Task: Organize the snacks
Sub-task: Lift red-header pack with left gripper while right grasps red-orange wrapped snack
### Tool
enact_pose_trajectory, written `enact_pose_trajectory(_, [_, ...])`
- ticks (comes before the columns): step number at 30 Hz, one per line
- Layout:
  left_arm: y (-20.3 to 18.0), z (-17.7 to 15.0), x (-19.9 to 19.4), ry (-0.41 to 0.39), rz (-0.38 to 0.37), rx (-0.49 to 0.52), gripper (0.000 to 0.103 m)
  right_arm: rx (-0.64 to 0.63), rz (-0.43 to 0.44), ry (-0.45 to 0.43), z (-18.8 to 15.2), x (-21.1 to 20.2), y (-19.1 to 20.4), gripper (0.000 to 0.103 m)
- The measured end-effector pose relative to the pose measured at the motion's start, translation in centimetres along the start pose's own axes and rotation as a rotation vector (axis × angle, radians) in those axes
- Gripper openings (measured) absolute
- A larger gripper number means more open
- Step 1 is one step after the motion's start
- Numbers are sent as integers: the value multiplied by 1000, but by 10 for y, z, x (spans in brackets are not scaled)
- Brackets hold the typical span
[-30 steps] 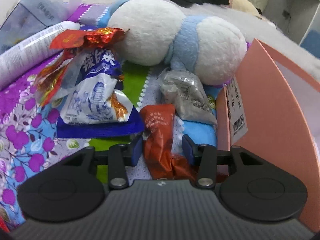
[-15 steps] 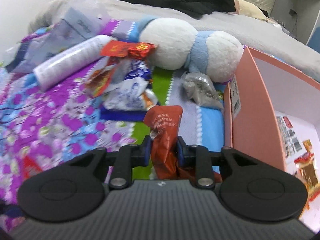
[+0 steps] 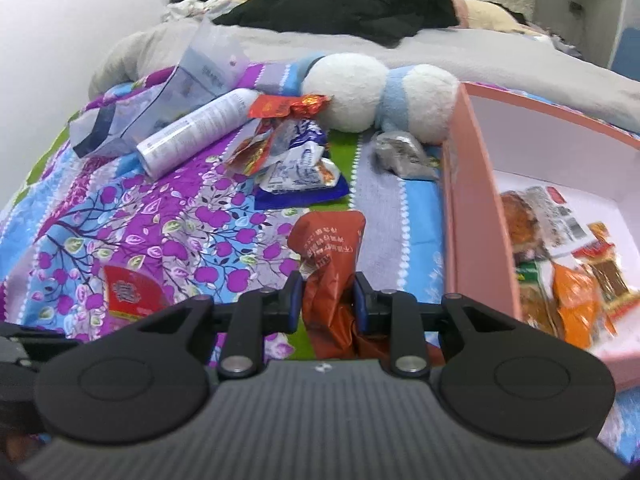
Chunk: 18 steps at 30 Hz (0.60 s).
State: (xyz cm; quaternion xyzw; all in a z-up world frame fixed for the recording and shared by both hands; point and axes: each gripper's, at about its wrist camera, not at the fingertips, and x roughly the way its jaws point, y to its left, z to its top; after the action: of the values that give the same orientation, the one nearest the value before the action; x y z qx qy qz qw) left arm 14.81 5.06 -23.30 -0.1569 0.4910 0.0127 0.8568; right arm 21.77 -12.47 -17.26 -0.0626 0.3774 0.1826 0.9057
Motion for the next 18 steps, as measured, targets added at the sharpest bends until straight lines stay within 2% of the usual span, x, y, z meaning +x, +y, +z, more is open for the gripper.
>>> enact_pose_trajectory(2, [1,-1,-6,-3,-13,-28,11,28,4,-7,-4,-9,-4,30])
enact_pose_trajectory(6, [-2,-1,-15,-21,-16,-61,10,37,9,-16,-13,-23,-5,30])
enact_pose_trajectory(10, [-13,0,-22,-40,-7,-23,8,41,18,-16,-25,-29,-1,30])
enact_pose_trajectory(18, [-25,2,-42,-78,-20,-10,7,45,29,-27,-38,-47,-4,30])
